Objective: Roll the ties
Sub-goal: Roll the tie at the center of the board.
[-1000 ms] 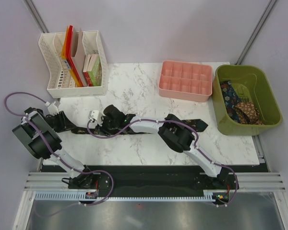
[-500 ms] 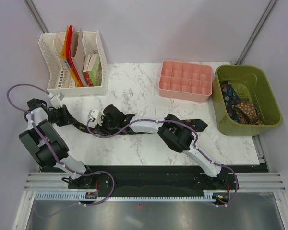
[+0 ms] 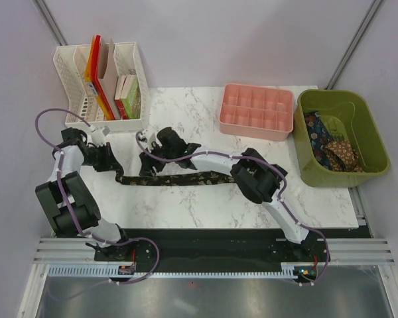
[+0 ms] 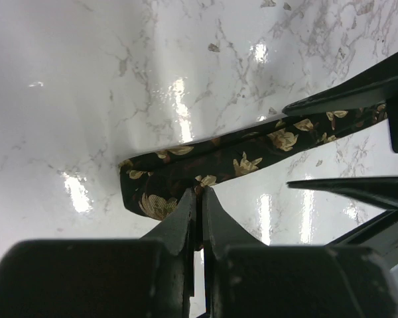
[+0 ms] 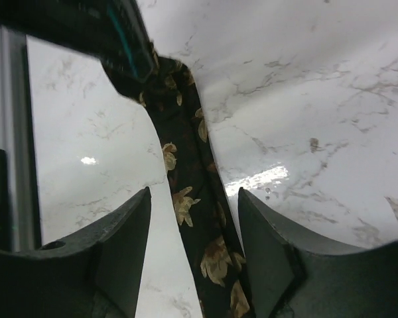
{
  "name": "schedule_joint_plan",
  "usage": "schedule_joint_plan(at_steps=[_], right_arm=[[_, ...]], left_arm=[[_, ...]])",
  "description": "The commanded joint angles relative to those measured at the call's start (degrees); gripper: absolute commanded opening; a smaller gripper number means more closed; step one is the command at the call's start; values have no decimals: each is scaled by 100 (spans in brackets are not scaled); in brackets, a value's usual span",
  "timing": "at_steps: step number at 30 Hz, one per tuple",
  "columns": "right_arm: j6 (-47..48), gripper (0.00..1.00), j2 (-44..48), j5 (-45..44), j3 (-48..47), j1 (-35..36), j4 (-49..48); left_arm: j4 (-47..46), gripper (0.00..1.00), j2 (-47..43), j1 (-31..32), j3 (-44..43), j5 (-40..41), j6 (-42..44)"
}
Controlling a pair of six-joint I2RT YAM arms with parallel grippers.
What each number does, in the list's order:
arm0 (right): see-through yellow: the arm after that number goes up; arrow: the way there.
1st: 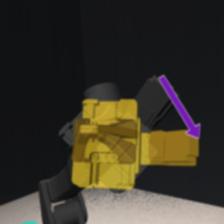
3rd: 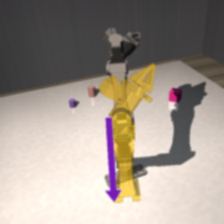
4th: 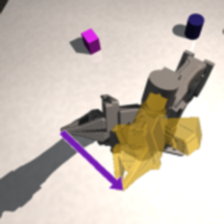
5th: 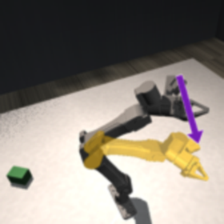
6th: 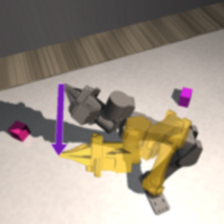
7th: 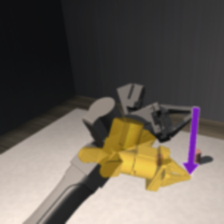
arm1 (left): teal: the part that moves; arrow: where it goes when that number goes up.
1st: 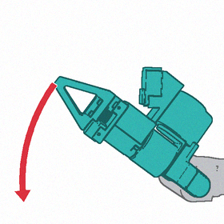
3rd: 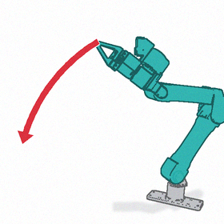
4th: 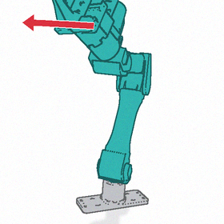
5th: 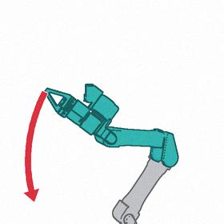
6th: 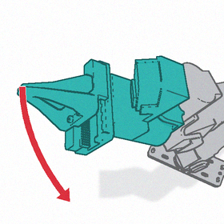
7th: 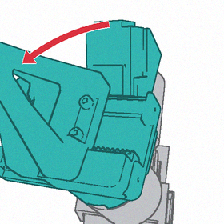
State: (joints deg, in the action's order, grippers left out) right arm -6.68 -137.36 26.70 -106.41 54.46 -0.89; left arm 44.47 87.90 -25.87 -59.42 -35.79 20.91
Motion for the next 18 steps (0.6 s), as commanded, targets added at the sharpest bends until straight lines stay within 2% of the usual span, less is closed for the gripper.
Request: schedule_joint_plan(at_steps=[1,4,8,12,18], right_arm=[[-1545,60,579,792,401,-286,-588],[-2354,55,631,968,656,-357,-868],[-3889,54,684,1162,1130,-401,-1563],[-4735,54,719,1154,1491,-418,-2038],[-5519,56,632,917,1842,-436,-2547]], left_arm=[[-43,3,-185,249,106,81,-429],[-96,2,-98,389,141,55,-579],[-157,2,-62,530,159,2,-658],[-167,4,-36,723,167,-86,-632],[-140,8,288,952,106,-24,-632]])
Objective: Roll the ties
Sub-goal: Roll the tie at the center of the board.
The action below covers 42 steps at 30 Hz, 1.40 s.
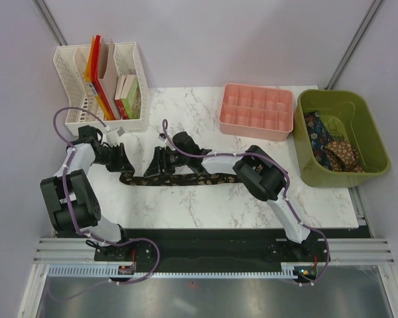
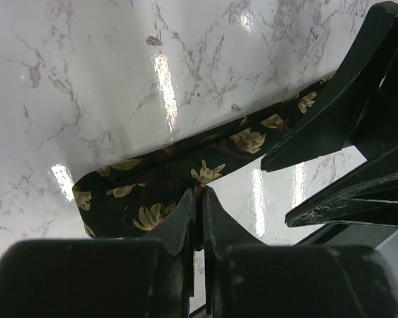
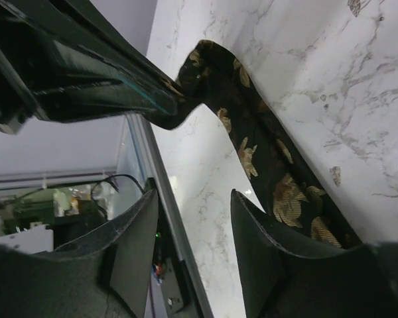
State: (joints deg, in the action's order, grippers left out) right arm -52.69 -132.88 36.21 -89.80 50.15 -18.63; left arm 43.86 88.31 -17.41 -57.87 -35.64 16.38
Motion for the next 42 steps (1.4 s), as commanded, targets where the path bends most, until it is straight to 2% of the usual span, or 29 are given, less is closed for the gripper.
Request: schedule_joint_plan(at_steps=[1,7,14,17,18,22,32,38,42], right_arm=[[-1119,56,166,-52,226,3,-974],[-1665,59,69,-228,490,3,-1326],[-2044,57,60,-544,507,39,-1135],[-2105,57,43,-720,516,126,-1011],[-2175,57,34,-764,516,187,-1011],[-2351,59,-62,-957,507,311,-1124],[-2352,55,-89,-1370,516,487,-897],[-2124,53,-203,-1748,253,513,-607],[-2026,53,-317,-1907,59,531,-404]], left_arm=[[-70,9,291,132,-75,-48,-179],[70,15,485,203,-163,-189,-118],[351,20,844,203,-348,-233,-91],[431,26,942,194,-427,-242,-135],[448,31,960,194,-419,-277,-161],[457,34,1056,185,-480,-260,-275],[492,32,1258,53,-542,-391,-531],[466,28,1232,45,-506,-391,-592],[475,33,1250,45,-515,-400,-601]])
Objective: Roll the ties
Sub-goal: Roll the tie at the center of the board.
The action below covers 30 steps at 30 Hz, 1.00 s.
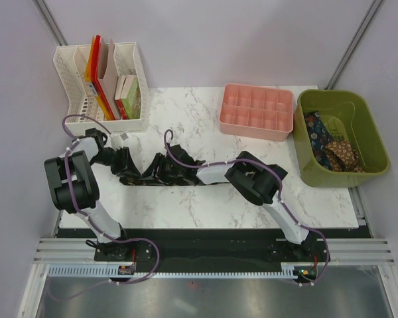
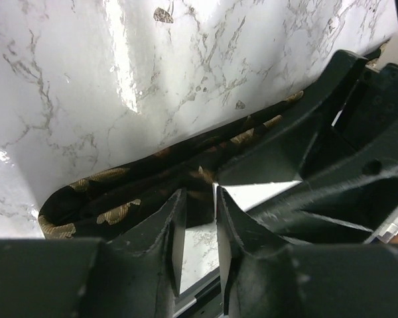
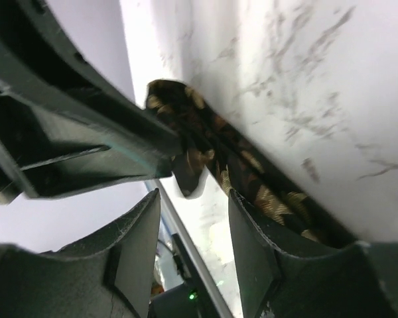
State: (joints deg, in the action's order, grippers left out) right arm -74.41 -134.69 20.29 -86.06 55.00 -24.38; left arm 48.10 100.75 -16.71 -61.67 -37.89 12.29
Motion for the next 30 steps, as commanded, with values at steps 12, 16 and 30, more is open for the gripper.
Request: schedule_joint_plan(at_steps=[12,16,30], right_arm=[[173,51,-286,-386,-605,98,171],[216,49,-303,-421,-710,133,179],[252,44,-523,-614,-833,151,575]], left_arm=[[24,26,129,-139,-117,-219,-359],[33,21,252,-201,-126,-298,-395],[7,20,217,-263,-91,-439,-421]])
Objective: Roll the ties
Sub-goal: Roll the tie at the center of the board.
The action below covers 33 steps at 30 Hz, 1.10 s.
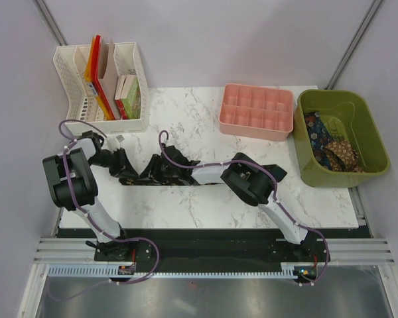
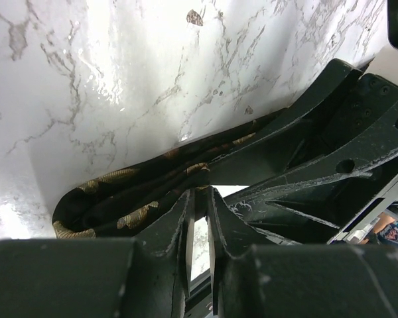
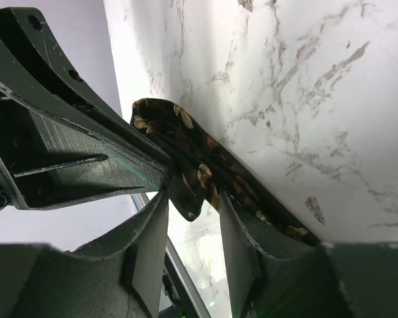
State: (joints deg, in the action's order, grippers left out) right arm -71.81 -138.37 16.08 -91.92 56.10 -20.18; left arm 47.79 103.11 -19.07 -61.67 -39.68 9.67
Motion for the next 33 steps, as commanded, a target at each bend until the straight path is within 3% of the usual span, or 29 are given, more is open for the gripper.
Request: schedule_joint_plan(at_steps=[1,7,12,14,18,19,21,22,26,30,33], right_arm=[[-26,43,-173,-201,-265,33,164],[-122,27,-208,-201,-221,16,129],[-88,6,-173,-193,-168,-37,181],[-18,1,-129,-184,-177,-46,225],[79,0,-121,-140,-168,-90,269],[106,0,-112,-122,-168,-90,287],[158,0,-112,-96,-177,-90,261],[176,0,-103,-87,-195,-90,243],[448,0,-68,-52,-326,-72,234],[624,0,-68,-26,-379,-64,190],[738,0,-68,10,-406,-64,120]], left_arm=[[37,20,-19,-27,-73,-268,-150],[37,20,-89,-27,6,-303,-97],[81,23,-404,-53,-73,-470,96],[90,34,-659,-114,-170,-706,420],[90,61,-1354,-141,-267,-743,1351],[90,74,-1642,-150,-267,-743,1779],[90,87,-1951,-211,-223,-961,2300],[90,99,-2118,-342,-136,-1110,2929],[90,100,-3075,-641,172,-1823,4357],[55,100,-3184,-695,182,-1587,5078],[590,79,-2528,-721,-352,-1595,6052]])
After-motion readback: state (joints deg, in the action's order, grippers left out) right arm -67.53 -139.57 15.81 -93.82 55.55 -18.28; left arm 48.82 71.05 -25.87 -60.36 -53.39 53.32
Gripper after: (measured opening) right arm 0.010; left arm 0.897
